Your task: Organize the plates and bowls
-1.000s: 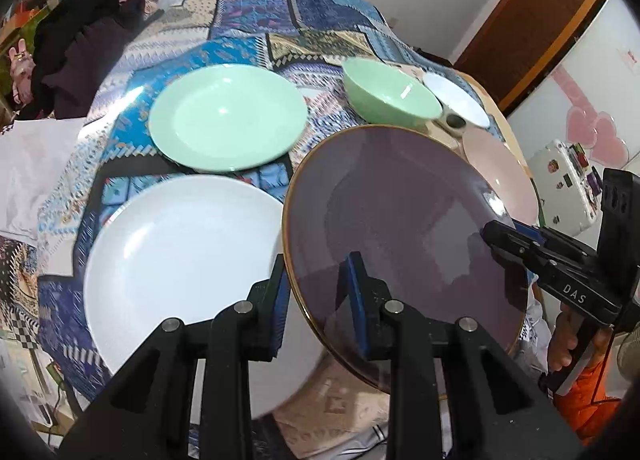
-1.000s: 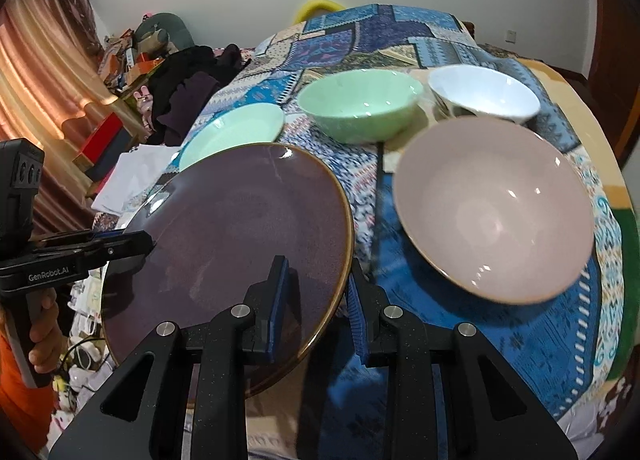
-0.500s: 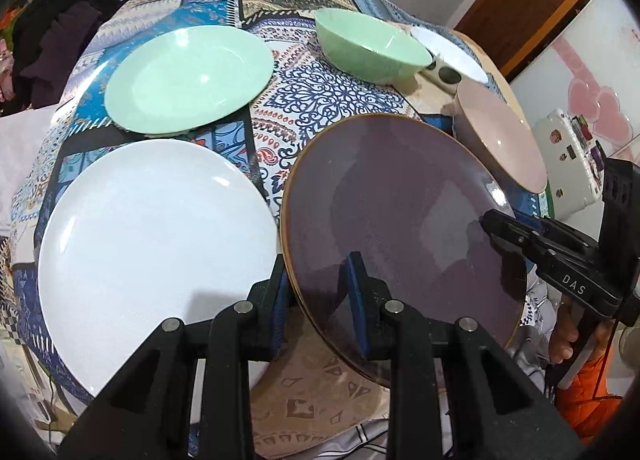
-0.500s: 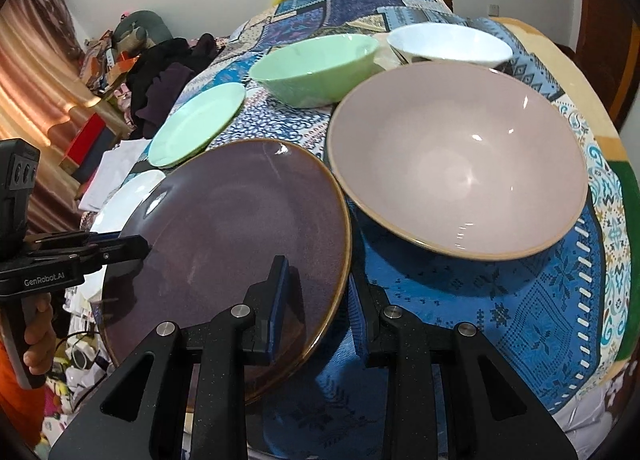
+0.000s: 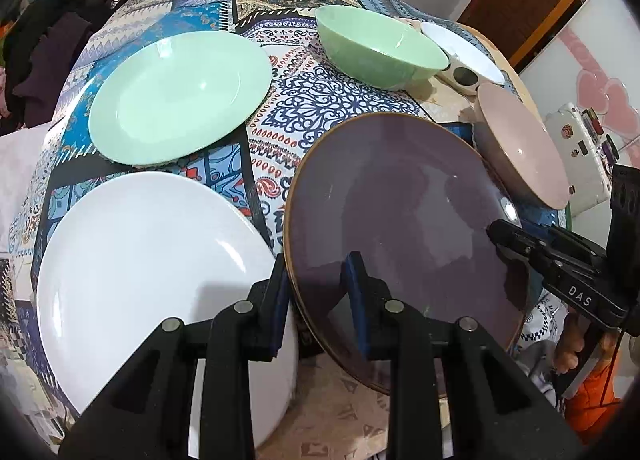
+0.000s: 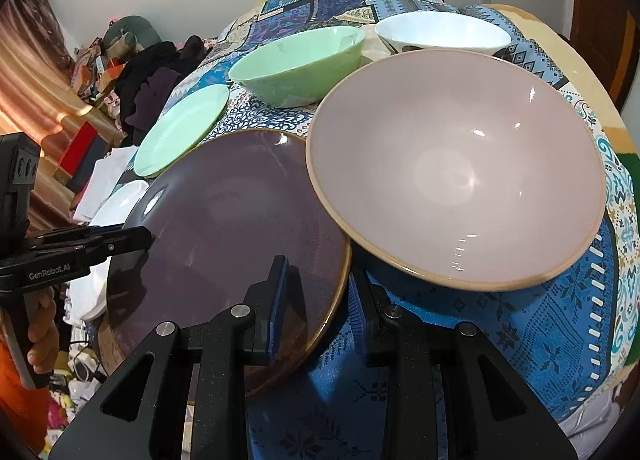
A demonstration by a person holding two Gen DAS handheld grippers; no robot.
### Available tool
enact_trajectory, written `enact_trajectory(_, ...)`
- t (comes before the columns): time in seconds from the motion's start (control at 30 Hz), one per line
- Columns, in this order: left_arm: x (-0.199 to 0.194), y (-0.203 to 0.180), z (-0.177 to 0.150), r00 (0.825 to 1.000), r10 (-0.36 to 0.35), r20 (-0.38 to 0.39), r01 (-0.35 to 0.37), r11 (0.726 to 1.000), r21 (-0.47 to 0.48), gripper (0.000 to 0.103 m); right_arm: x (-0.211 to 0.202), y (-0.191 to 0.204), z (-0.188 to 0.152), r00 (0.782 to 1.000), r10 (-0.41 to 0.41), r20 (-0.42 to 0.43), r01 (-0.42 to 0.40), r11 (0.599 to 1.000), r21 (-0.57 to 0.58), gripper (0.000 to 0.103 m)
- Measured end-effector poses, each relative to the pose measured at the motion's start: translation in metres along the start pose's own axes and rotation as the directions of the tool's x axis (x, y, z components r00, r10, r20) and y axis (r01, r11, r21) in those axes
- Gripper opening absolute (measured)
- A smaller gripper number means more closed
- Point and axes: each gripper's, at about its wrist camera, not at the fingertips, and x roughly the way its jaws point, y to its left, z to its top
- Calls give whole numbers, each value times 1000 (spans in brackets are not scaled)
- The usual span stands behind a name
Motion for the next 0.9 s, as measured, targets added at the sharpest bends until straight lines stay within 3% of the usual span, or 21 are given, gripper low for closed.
enact_trajectory(0.2,-4,5,-2,1000,-1,22,1,1000,-9,27,-15,8,-1,999,-47,21,48,997,-54,28)
enact_trajectory(0.57,-59,10,-22,990,18,139,-13,999,-36,28,-50,31,4,995,-12,97,24,992,-121,33)
enact_trajectory(0.67,-79,14,-26,982,32,187,-22,998,-59,36,-55,43,11,992,8,124,10,990,-140,43)
enact_trajectory(0.73,-94,18,-31,972,53,230,-37,997,-75,50,-56,53,15,990,20,141,2,987,-158,49)
enact_trajectory(0.9,-122,32,-41,946,108,304,-75,990,-119,66,-50,76,24,987,56,152,-23,978,-209,59)
